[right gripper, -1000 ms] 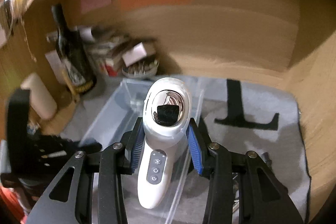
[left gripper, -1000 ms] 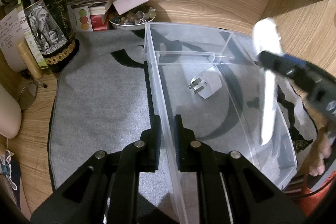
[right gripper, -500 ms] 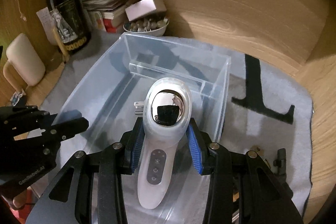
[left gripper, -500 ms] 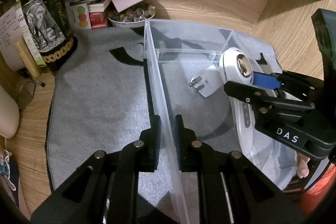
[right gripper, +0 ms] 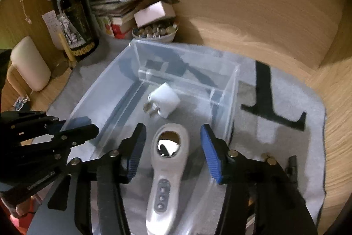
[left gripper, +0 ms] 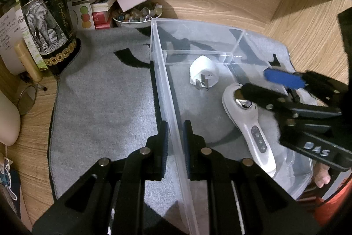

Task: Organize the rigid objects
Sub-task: 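Lower the white device into the clear box and open the right gripper, then grasp the small black part beside the keys with the right gripper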

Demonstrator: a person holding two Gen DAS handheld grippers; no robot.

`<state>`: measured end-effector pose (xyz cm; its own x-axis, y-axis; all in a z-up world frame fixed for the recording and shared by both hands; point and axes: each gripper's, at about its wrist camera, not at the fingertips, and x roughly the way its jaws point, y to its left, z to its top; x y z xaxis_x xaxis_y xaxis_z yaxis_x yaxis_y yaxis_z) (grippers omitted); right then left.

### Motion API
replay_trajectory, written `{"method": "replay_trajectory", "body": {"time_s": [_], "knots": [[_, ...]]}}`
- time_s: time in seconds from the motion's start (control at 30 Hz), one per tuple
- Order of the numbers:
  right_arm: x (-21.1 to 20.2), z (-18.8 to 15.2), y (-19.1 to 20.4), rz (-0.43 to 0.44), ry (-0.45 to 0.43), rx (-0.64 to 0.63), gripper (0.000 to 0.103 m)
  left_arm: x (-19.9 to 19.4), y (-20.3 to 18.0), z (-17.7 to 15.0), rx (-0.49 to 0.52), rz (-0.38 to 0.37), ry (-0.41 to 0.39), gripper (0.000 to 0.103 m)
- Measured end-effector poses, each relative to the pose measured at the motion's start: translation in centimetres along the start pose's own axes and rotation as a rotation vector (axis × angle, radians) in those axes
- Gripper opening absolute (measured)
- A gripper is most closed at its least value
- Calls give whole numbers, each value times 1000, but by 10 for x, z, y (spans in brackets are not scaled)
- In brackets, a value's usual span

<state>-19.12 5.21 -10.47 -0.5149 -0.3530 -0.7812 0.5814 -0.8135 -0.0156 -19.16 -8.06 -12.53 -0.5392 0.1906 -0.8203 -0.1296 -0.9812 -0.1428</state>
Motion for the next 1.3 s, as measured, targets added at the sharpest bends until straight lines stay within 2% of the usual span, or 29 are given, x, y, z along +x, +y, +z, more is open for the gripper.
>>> {"method": "replay_trajectory", "body": {"time_s": [0.2, 0.3, 0.43, 0.53, 0.7, 0.93, 1.13, 1.23, 1.3], "knots": [[-38, 3, -17, -8, -115, 44, 65, 0, 0, 0, 1, 0, 0, 13], [-59, 4, -35, -43, -174, 89, 70, 0, 0, 0, 1, 0, -1, 13], [-73, 1, -70, -110, -198, 156, 70, 0, 1, 0, -1, -1, 0, 13], [-75, -3, -96, -155, -186, 209, 70, 0, 2, -1, 0, -2, -1, 13], [-60, -18, -140, -216, -116, 301, 70, 0, 2, -1, 0, -2, 0, 13], [-28, -52, -178, -219, 16, 386, 70, 1, 3, -1, 0, -3, 3, 13], [-7, -62, -181, -191, 92, 378, 56, 1, 7, -3, 0, 1, 5, 13], [5, -64, -183, -169, 130, 382, 42, 0, 7, -4, -1, 1, 6, 13], [11, -65, -184, -157, 153, 389, 28, 0, 5, -3, 1, 2, 5, 13]]}}
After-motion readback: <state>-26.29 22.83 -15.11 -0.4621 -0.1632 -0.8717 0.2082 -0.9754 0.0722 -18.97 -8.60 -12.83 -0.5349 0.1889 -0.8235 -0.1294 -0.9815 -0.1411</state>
